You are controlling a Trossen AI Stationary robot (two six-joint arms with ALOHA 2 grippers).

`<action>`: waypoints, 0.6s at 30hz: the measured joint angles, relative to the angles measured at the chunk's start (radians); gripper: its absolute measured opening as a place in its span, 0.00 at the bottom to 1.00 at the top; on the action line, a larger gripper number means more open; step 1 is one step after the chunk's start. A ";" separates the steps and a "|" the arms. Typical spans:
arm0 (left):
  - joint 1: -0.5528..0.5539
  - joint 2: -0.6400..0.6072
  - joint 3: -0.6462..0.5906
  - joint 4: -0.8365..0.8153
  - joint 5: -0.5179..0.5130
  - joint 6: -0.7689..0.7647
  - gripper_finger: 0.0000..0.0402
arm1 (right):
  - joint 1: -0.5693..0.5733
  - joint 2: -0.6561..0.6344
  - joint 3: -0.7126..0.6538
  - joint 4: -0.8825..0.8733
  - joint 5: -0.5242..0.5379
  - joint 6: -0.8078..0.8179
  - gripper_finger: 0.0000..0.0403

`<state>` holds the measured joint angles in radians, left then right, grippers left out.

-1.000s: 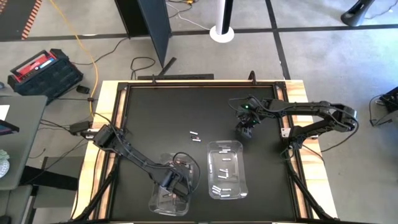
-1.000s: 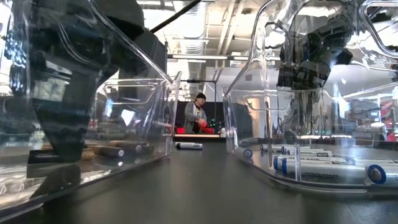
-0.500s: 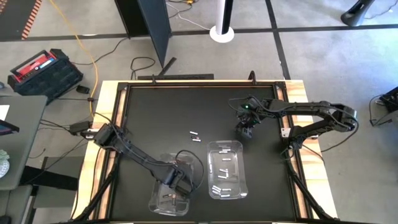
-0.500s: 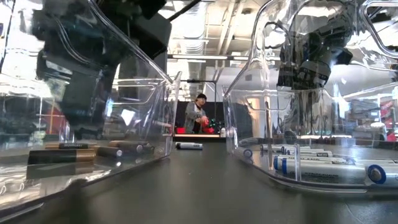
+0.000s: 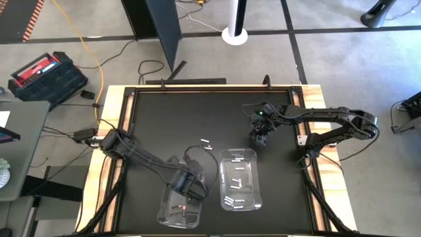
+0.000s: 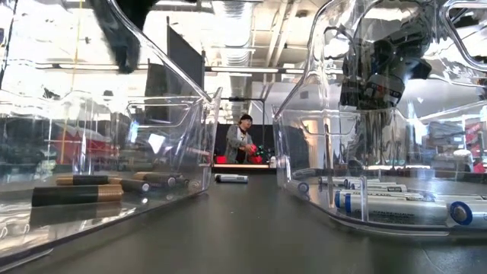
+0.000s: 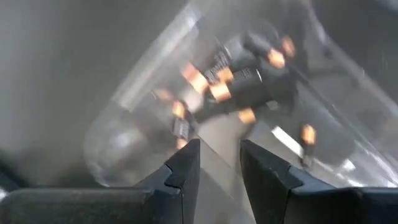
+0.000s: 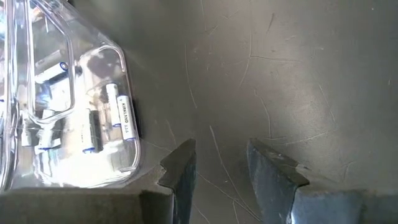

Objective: Sort batteries
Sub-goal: Put the white battery into the right transparent bin

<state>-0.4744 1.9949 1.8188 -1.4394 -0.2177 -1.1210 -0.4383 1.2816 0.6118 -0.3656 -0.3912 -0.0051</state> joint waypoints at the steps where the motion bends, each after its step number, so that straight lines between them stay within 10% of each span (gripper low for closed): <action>1: 0.006 0.000 0.024 -0.029 -0.029 0.022 0.27 | 0.000 0.000 0.000 0.000 0.000 0.005 0.40; 18: 0.351 -0.105 0.086 0.004 -0.299 0.677 0.34 | 0.000 0.000 0.000 0.010 -0.001 0.069 0.40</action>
<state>-0.1239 1.8895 1.9052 -1.4357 -0.5170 -0.4439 -0.4381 1.2816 0.6121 -0.3560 -0.3920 0.0639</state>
